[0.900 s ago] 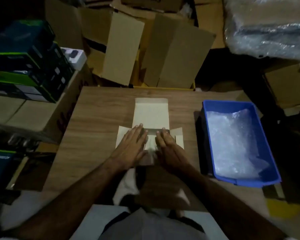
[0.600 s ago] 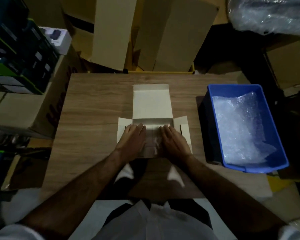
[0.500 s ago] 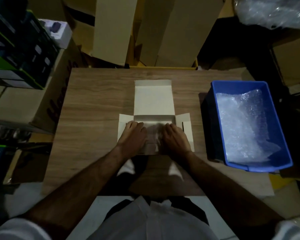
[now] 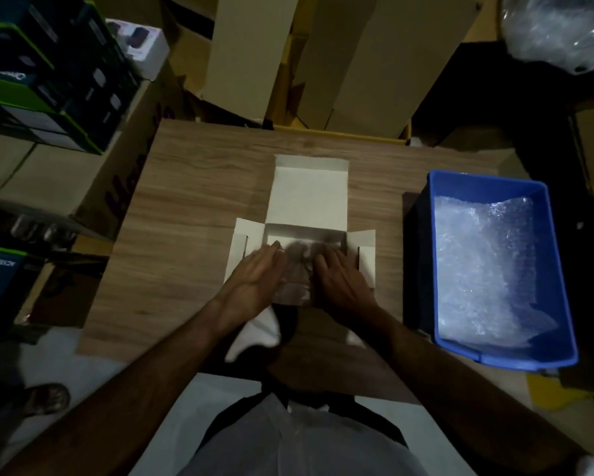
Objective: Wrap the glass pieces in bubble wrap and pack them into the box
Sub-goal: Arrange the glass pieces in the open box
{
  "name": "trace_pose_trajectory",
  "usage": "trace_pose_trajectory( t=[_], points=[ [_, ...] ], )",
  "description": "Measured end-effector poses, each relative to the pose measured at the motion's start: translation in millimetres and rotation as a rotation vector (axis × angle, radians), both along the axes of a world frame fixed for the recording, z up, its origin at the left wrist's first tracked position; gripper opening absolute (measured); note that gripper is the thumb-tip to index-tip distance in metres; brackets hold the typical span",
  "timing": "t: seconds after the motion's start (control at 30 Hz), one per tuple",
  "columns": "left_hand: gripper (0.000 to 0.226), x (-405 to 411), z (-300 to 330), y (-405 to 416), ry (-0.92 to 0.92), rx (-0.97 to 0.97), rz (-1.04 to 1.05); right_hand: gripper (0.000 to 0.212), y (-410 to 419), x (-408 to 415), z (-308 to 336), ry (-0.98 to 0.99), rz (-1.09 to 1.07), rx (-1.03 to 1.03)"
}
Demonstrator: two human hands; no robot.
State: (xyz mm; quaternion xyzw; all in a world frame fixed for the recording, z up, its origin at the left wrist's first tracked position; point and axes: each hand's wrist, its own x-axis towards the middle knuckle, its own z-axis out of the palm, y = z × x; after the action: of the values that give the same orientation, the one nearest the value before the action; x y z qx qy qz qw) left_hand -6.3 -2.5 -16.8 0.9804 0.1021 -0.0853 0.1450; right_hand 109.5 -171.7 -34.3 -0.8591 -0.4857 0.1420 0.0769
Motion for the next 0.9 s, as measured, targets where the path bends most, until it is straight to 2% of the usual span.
trace_pose_trajectory(
  t=[0.1,0.17,0.27,0.37,0.57,0.7,0.9],
  points=[
    [0.043,-5,15,-8,-0.028,-0.124,0.099,0.030,-10,5,12,-0.056,0.005,0.114],
    [0.036,-7,24,-12,-0.113,-0.163,0.111,0.032,-10,10,19,-0.056,0.033,0.129],
    [0.048,-12,39,-13,-0.207,-0.130,0.124,0.042,1,19,33,-0.045,0.027,0.204],
    [0.066,-20,52,-6,-0.248,-0.033,0.166,0.059,18,24,50,-0.148,0.037,0.235],
    [0.066,-53,68,40,-0.393,-0.009,0.421,0.051,76,22,81,-0.023,0.099,0.408],
    [0.068,-79,53,75,-0.319,-0.013,0.593,0.050,135,6,89,0.007,0.183,0.422],
    [0.064,-103,18,102,-0.156,-0.024,0.672,0.054,197,-18,52,0.087,0.255,0.271]
  ],
)
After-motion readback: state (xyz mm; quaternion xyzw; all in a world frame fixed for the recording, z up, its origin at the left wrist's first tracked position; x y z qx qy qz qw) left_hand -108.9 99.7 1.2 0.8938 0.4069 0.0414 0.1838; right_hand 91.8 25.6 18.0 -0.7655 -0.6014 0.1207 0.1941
